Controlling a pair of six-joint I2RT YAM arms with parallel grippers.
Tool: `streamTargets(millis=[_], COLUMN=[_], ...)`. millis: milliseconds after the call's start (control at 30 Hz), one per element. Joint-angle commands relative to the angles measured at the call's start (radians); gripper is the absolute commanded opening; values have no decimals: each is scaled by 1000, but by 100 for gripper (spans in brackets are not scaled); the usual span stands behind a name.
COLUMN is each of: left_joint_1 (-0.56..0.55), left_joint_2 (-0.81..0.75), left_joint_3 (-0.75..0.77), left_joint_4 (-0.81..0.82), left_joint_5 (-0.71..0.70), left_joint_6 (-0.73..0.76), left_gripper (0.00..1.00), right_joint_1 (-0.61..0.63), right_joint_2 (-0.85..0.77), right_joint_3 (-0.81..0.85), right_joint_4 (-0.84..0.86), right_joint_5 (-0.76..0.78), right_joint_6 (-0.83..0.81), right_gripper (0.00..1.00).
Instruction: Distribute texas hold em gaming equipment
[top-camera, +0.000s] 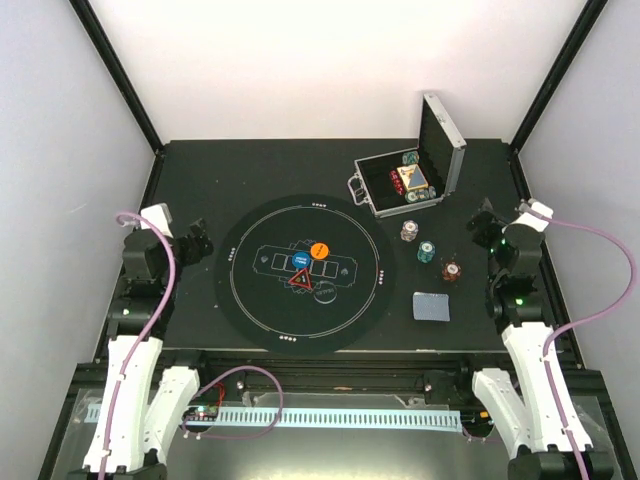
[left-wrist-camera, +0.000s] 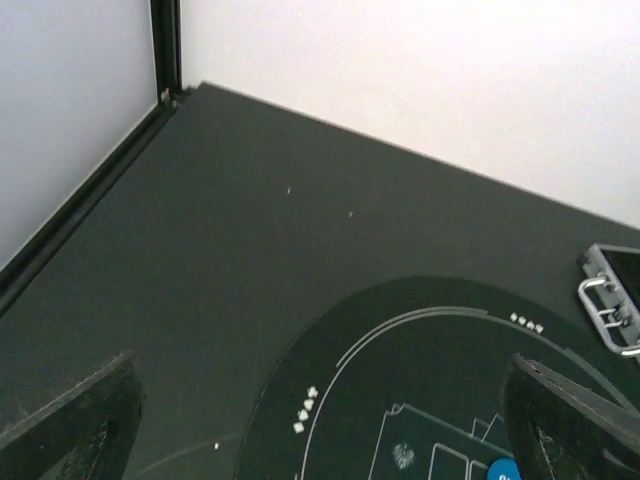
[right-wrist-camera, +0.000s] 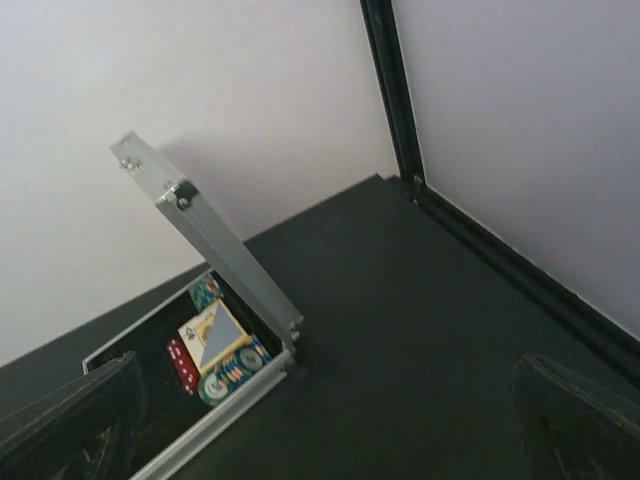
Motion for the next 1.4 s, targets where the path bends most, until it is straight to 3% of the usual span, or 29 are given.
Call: streamTargets(millis=[0, 167, 333, 433, 633, 933, 1033, 1367], left_joint_1=[0, 0, -1, -1, -18, -38, -43, -59], left_joint_2=[57, 151, 226, 234, 254, 328, 356, 383], left_joint_3=[15, 41, 155, 163, 76, 87, 92, 100], left_joint_4=[-83, -43, -32, 14, 83, 62, 34, 13], left_joint_5=[14, 34, 79, 106, 194, 287, 297, 288], left_joint_6=[-22, 3, 123, 193, 270, 263, 262, 264], left_gripper=[99, 99, 99, 99, 99, 99, 99, 98], right_joint_1=[1, 1, 10, 89, 426, 770, 849, 952], right_joint_2=[-57, 11, 208, 300, 468, 771, 872, 1040], right_joint_3=[-16, 39, 172, 229, 317, 455, 519, 560], right_joint_4=[-113, -139, -244, -295, -387, -490, -534, -513], right_joint_5=[12, -162, -367, -442, -322, -169, -108, -149], right_joint_6=[44, -27, -98, -125, -84, 27, 65, 121], right_gripper=[100, 100, 100, 100, 98, 95, 95, 93])
